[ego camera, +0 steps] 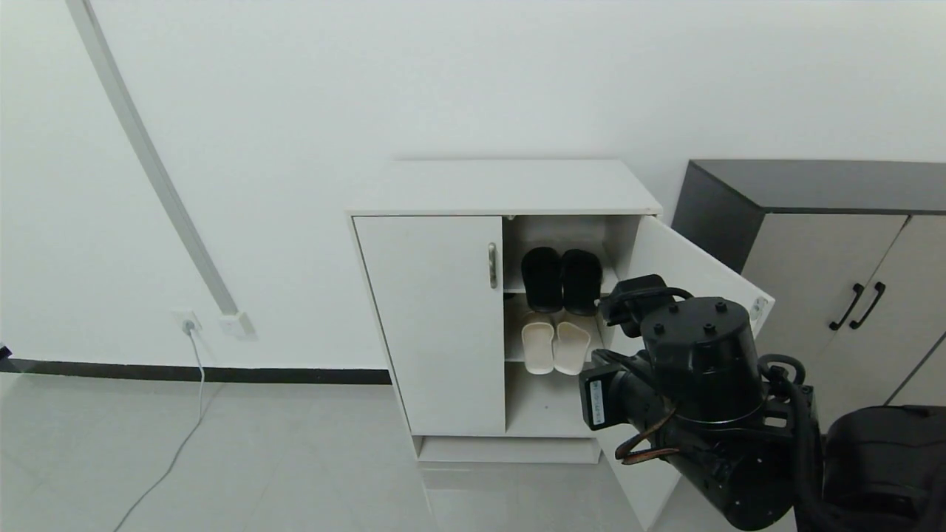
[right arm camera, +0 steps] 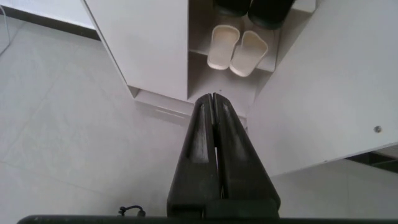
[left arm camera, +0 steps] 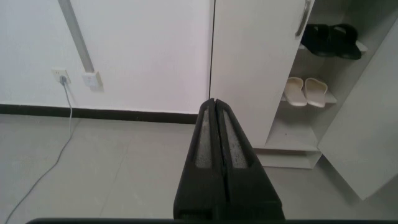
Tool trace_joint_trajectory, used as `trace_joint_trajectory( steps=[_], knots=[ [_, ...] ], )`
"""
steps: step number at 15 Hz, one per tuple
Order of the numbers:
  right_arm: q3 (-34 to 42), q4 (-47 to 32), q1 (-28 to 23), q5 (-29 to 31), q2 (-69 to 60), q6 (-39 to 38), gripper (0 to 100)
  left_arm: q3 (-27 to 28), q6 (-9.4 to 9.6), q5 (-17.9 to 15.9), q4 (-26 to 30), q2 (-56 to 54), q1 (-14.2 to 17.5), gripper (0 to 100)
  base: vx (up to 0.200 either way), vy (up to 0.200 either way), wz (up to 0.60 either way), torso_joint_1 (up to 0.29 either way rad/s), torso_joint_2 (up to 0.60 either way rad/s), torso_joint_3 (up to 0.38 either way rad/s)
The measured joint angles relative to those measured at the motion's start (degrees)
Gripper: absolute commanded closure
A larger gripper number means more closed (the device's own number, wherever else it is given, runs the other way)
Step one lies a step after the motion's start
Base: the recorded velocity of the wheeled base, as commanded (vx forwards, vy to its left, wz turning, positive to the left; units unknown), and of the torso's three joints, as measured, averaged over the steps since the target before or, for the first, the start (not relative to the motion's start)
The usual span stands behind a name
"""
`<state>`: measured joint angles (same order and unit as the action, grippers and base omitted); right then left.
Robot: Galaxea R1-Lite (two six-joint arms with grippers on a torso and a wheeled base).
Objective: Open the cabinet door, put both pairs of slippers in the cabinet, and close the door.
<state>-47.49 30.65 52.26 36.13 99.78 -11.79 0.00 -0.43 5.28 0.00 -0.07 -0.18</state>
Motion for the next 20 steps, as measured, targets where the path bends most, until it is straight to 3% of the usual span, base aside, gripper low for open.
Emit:
trace_joint_trajectory(
  steps=[10,20],
  knots=[
    [0.0,0.2,-0.1,0.1,-0.1,-0.1,100,0.0,0.00,0.0,0.0,0.0,0.0,100,0.000,0.000,0.00,0.236,-0.55,-0.312],
    [0.9,1.4,-0.8,-0.1,-0.2,0.0,100,0.0,0.00,0.0,0.0,0.0,0.0,100,0.000,0.000,0.00,0.010,-0.02,-0.013]
  ],
)
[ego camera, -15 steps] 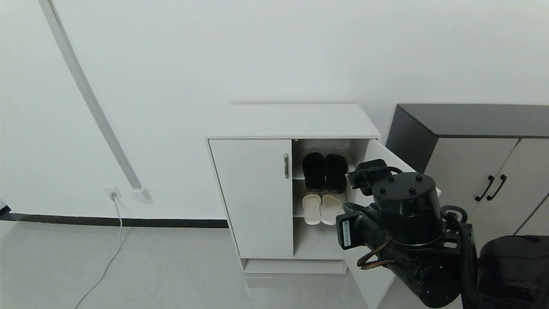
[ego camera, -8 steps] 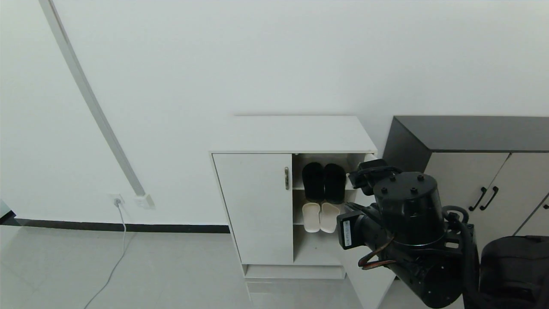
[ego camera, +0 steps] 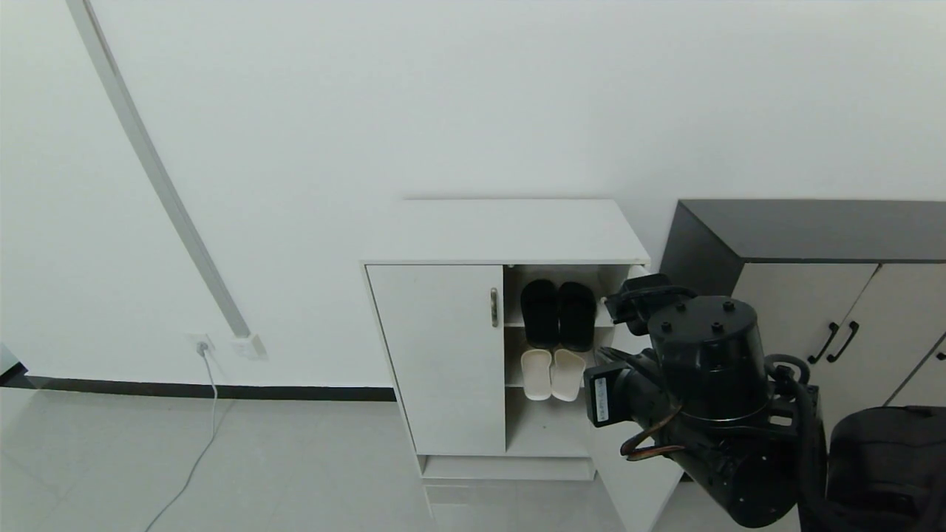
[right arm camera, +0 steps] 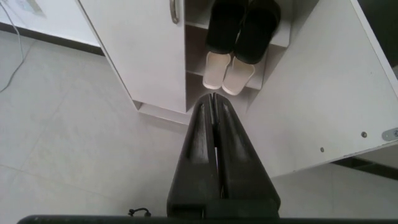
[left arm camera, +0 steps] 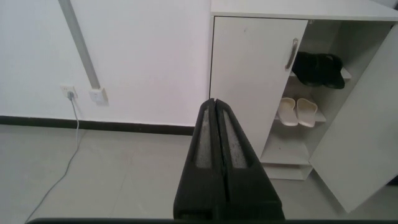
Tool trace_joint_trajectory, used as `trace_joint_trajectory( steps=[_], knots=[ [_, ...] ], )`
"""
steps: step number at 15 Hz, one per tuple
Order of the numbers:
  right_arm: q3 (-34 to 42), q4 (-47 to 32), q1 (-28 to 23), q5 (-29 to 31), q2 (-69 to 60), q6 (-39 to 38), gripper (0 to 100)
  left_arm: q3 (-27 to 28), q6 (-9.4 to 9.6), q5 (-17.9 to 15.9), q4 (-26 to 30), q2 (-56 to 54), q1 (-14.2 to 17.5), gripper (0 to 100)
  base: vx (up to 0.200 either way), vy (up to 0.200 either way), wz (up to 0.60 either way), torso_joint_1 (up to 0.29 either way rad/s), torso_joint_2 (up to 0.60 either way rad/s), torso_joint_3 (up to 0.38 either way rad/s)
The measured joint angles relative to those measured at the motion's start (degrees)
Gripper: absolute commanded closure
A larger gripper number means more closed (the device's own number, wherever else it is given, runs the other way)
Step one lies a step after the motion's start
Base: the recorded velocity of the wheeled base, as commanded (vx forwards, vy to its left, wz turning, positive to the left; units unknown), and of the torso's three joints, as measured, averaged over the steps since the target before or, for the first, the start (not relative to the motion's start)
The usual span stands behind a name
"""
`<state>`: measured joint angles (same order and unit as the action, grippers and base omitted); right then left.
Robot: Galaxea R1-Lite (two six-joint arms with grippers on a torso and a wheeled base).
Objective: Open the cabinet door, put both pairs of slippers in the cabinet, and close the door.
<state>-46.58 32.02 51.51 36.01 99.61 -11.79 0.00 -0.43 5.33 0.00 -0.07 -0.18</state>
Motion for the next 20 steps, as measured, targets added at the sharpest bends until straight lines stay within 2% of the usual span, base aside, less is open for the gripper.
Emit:
trace_joint_trajectory(
  steps=[4,19,20],
  knots=[
    [0.1,0.1,0.0,0.0,0.0,0.0,100,0.0,0.00,0.0,0.0,0.0,0.0,100,0.000,0.000,-0.60,0.001,0.00,0.001],
    [0.0,0.3,-2.4,0.1,0.1,0.9,100,0.0,0.00,0.0,0.0,0.0,0.0,100,0.000,0.000,0.00,0.000,0.00,0.000],
    [0.0,0.3,-2.4,0.1,0.1,0.9,100,0.0,-0.01,0.0,0.0,0.0,0.0,100,-0.200,0.000,0.00,0.007,0.00,0.002]
  ],
)
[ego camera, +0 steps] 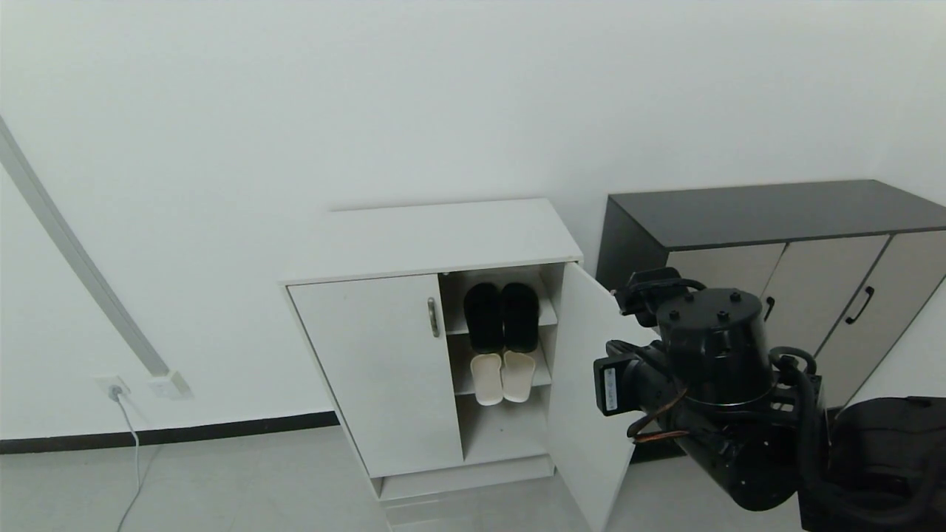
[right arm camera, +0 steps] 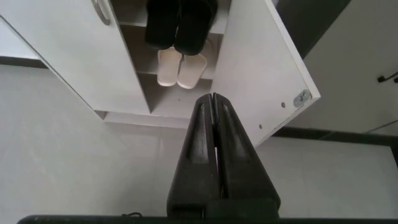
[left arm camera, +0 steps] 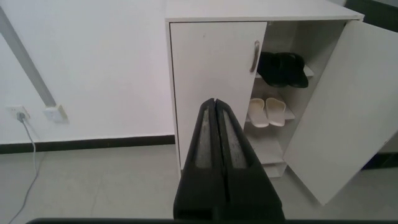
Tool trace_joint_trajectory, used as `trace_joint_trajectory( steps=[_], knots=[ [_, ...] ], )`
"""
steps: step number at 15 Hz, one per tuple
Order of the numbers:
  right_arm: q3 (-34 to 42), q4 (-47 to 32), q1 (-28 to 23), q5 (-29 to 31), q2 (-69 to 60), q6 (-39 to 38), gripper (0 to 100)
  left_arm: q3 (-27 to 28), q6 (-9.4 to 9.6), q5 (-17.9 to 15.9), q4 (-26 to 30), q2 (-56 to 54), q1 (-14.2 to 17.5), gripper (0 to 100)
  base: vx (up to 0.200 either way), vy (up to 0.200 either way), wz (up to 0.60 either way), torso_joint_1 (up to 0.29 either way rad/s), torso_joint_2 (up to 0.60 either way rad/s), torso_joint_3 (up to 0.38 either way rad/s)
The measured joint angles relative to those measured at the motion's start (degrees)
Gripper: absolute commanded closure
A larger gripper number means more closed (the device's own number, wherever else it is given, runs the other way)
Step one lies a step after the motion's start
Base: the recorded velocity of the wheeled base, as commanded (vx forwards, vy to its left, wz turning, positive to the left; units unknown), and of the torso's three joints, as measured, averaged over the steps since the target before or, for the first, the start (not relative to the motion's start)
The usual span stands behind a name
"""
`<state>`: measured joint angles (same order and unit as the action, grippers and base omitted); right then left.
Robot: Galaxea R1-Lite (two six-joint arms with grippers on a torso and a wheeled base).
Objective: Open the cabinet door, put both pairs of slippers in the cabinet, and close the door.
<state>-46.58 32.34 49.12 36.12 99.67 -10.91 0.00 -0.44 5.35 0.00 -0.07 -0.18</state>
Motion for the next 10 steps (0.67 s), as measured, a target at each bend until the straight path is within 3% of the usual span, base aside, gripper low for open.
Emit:
trace_joint_trajectory(
  steps=[4,10],
  knots=[
    [0.0,0.0,0.0,0.0,0.0,0.1,100,0.0,0.01,0.0,0.0,0.0,0.0,100,-0.200,0.000,0.00,0.008,0.00,0.000],
    [-2.1,0.2,-3.4,-0.3,0.2,1.5,100,0.0,0.00,0.0,0.0,0.0,0.0,100,0.000,0.000,0.00,0.000,0.00,0.000]
  ],
)
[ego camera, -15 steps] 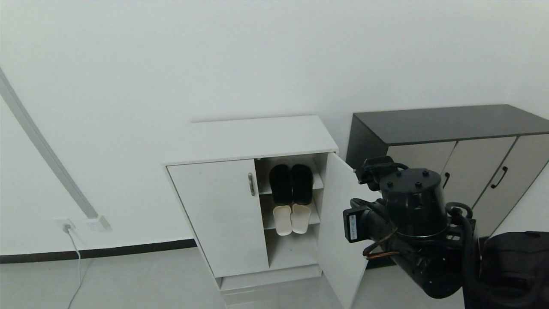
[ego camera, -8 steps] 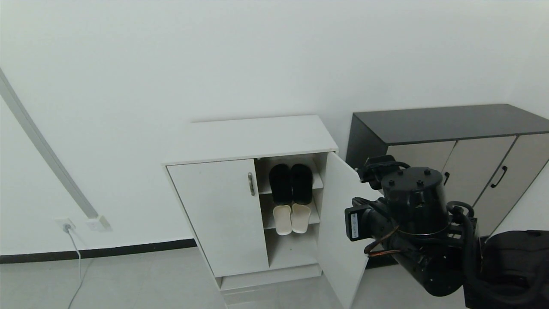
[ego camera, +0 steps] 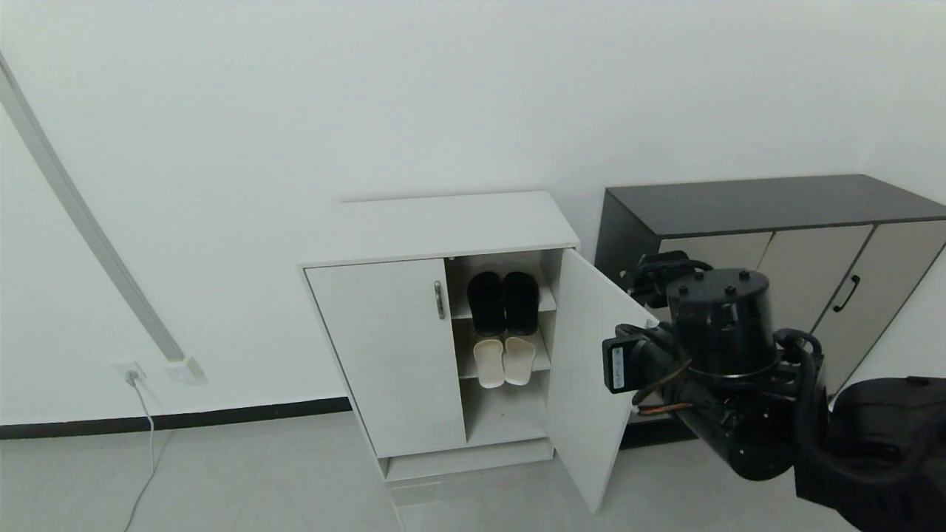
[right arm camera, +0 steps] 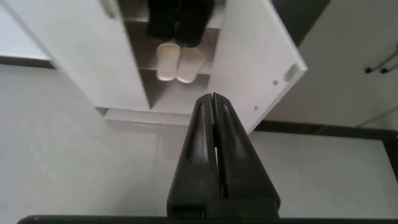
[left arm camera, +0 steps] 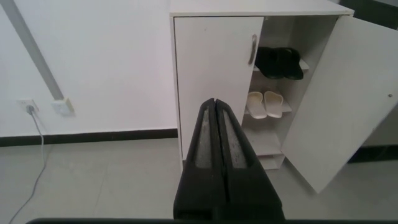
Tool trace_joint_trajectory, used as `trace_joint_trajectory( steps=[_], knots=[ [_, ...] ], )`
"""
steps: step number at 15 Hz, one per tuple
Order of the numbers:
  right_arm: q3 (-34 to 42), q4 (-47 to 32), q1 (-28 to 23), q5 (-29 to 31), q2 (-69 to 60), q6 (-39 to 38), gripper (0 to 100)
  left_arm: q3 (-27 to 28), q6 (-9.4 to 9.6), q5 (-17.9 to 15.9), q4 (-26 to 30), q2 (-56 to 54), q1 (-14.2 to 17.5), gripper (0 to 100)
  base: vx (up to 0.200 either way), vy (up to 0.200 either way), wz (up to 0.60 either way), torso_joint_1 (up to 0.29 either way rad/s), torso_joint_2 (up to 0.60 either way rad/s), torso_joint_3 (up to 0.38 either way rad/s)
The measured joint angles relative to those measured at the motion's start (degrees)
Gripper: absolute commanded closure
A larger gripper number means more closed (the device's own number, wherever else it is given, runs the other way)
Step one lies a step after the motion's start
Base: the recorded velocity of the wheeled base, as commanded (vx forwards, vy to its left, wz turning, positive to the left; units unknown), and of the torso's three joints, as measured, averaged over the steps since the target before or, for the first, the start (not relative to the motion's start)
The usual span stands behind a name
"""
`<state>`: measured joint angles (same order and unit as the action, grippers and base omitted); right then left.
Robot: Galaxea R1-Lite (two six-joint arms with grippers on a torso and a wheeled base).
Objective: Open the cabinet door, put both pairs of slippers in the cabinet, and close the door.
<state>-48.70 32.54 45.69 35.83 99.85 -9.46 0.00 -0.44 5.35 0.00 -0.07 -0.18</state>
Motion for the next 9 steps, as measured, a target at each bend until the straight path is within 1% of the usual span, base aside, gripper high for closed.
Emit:
trace_joint_trajectory(
  steps=[3,6,9],
  knots=[
    [-4.3,-0.4,-4.5,-2.2,2.0,0.4,100,0.0,0.01,0.0,0.0,0.0,0.0,100,0.000,0.000,0.00,0.000,0.00,0.000],
    [-12.1,-2.7,-10.5,-4.6,6.1,0.5,100,0.0,0.01,0.0,0.0,0.0,0.0,100,0.000,0.000,0.00,0.000,0.00,0.000],
    [-18.9,-6.0,-14.7,-7.8,10.0,0.4,100,0.0,0.01,0.0,0.0,0.0,0.0,100,0.000,0.000,0.00,0.000,0.00,0.000]
  ],
)
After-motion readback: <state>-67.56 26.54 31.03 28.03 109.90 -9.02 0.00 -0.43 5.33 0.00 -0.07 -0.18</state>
